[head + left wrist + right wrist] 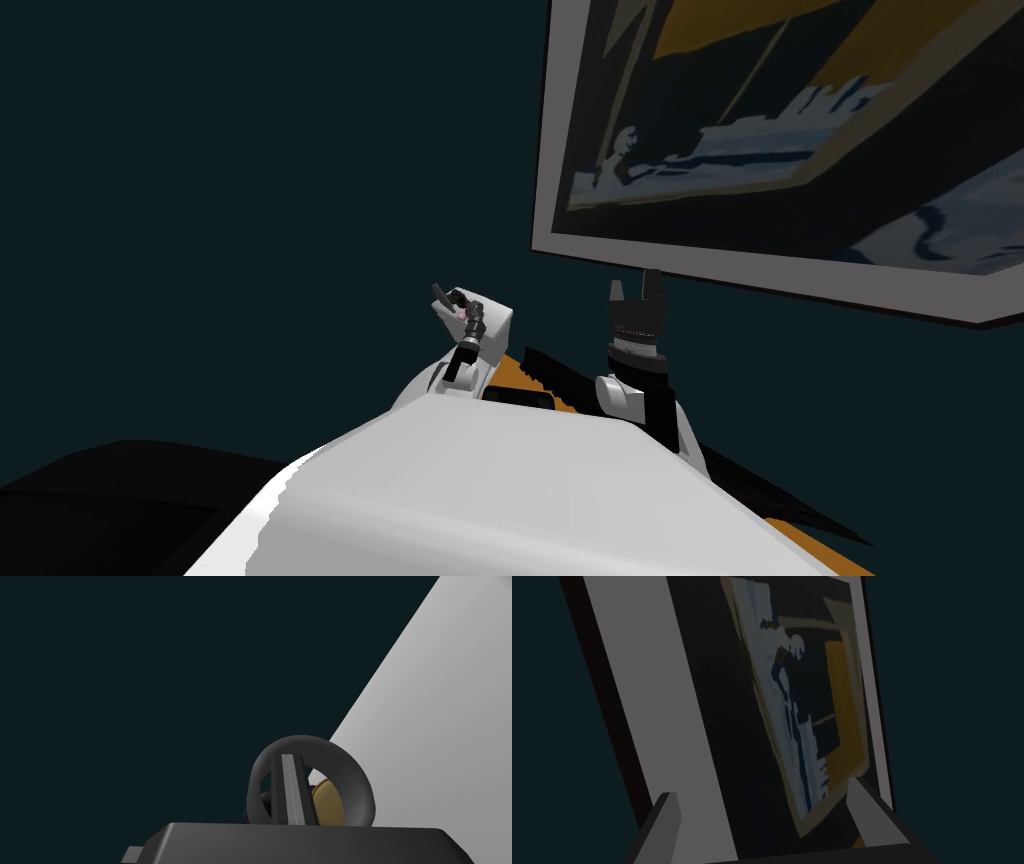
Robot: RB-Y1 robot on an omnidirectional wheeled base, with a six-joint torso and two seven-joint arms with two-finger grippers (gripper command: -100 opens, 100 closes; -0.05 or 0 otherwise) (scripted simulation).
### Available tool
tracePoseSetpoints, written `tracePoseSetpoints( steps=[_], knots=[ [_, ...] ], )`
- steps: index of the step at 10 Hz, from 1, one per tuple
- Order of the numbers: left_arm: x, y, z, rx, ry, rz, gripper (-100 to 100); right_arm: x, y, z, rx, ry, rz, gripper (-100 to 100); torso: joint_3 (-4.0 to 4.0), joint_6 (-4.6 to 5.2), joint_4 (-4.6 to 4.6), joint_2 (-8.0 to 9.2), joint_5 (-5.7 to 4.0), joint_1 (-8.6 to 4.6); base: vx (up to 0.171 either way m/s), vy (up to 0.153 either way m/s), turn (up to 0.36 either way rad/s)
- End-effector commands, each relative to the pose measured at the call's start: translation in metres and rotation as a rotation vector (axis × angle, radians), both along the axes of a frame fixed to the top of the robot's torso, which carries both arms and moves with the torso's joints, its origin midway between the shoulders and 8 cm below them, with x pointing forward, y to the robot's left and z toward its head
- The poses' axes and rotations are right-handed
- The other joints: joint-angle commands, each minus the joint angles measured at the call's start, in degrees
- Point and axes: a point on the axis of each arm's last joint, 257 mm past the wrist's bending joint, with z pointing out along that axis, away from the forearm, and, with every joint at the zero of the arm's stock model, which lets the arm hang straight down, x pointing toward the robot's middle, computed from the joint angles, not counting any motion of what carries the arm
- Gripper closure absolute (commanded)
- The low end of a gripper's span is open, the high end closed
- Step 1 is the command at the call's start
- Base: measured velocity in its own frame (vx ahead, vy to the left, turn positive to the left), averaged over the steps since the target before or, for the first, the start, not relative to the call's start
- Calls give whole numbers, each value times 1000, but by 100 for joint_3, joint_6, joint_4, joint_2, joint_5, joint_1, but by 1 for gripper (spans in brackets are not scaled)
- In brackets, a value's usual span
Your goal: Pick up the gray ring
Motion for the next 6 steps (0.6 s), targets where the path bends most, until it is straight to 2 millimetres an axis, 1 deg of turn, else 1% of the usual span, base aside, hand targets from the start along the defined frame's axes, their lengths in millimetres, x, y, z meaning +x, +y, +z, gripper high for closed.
tracePoseSetpoints(
  steps=[1,2,3,6],
  knots=[
    [0,0,0,0,0,0,100,0,0,0,0,0,0,0,0,0,0,0,0,0,0,0,0],
    [0,0,0,0,0,0,0,0,0,0,0,0,0,0,0,0,0,0,0,1,0,0,0],
    [-2,9,-1,40,4,-12,-100,0,0,0,0,0,0,0,0,0,0,0,0,1,0,0,0],
    [-4,21,-2,99,11,-29,-100,0,0,0,0,0,0,0,-1,0,0,-2,1,6,6,10,1]
  ],
)
